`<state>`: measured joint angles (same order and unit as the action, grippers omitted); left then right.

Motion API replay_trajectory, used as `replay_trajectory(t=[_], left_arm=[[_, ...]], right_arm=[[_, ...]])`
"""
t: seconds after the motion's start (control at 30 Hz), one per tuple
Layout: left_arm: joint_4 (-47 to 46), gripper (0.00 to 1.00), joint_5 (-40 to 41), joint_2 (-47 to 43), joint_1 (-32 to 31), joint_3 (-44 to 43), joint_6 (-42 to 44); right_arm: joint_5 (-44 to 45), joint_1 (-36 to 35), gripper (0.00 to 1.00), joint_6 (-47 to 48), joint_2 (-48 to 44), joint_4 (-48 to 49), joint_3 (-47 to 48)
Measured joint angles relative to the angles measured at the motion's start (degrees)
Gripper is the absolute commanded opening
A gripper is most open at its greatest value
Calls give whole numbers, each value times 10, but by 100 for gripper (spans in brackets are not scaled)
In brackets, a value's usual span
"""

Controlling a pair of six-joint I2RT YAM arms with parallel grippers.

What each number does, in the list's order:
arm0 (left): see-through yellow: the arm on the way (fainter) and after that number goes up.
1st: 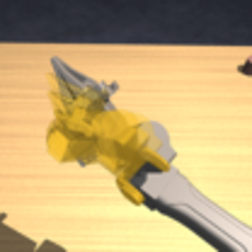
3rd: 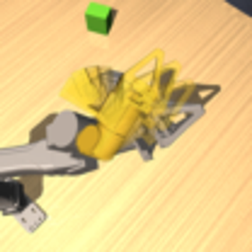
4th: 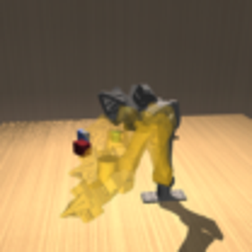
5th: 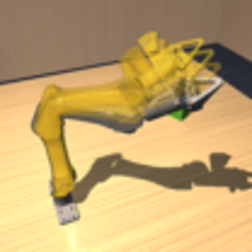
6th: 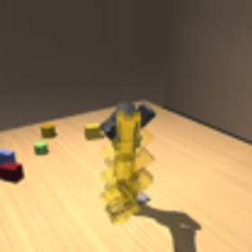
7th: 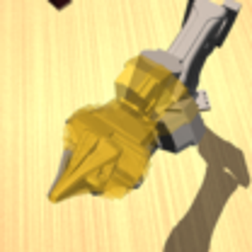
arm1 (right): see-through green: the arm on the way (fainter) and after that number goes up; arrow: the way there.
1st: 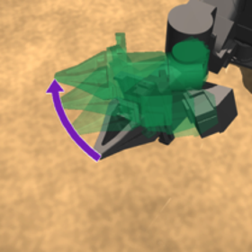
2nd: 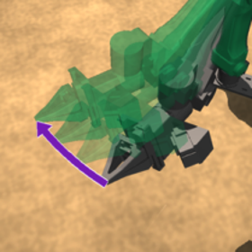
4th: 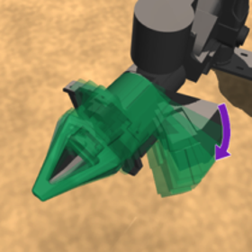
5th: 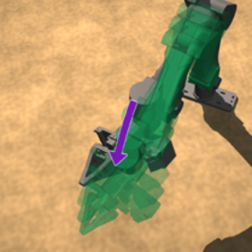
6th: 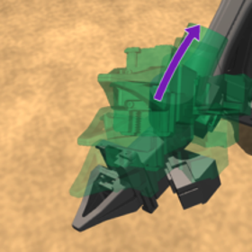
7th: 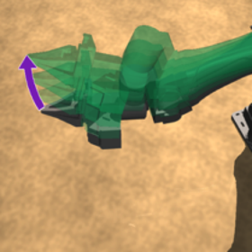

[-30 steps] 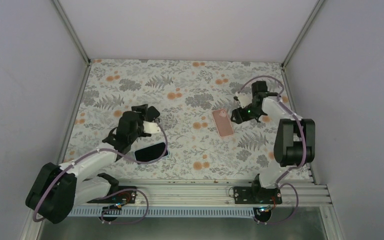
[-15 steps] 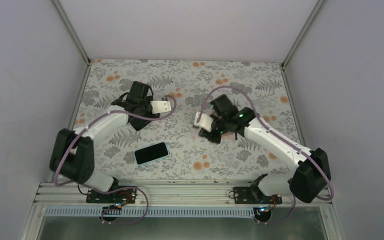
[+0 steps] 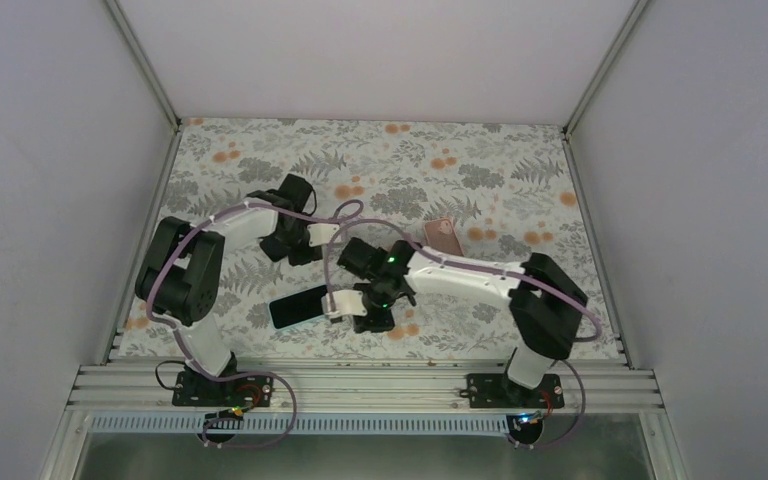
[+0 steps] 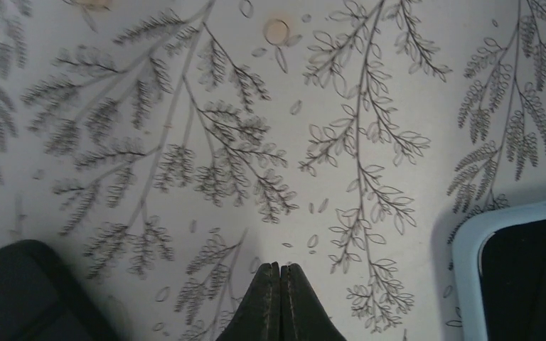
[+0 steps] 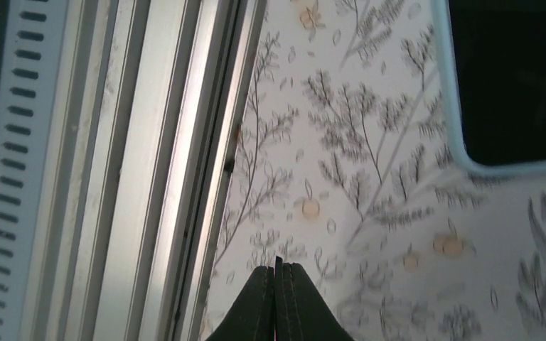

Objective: Take the phone out of the phone case
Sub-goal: Pick up the phone at the center of the board.

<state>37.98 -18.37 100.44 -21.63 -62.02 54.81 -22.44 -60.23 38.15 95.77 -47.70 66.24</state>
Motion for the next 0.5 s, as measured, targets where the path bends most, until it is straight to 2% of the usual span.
replay_trajectory(t=[0.27,0.5], left_arm=[[38,2,-9,31,0,5,4],[44,2,-19,36,-1,4,5]], right_arm=[[5,-51,4,9,109,48,59],[35,-54,4,8,134,120,58]])
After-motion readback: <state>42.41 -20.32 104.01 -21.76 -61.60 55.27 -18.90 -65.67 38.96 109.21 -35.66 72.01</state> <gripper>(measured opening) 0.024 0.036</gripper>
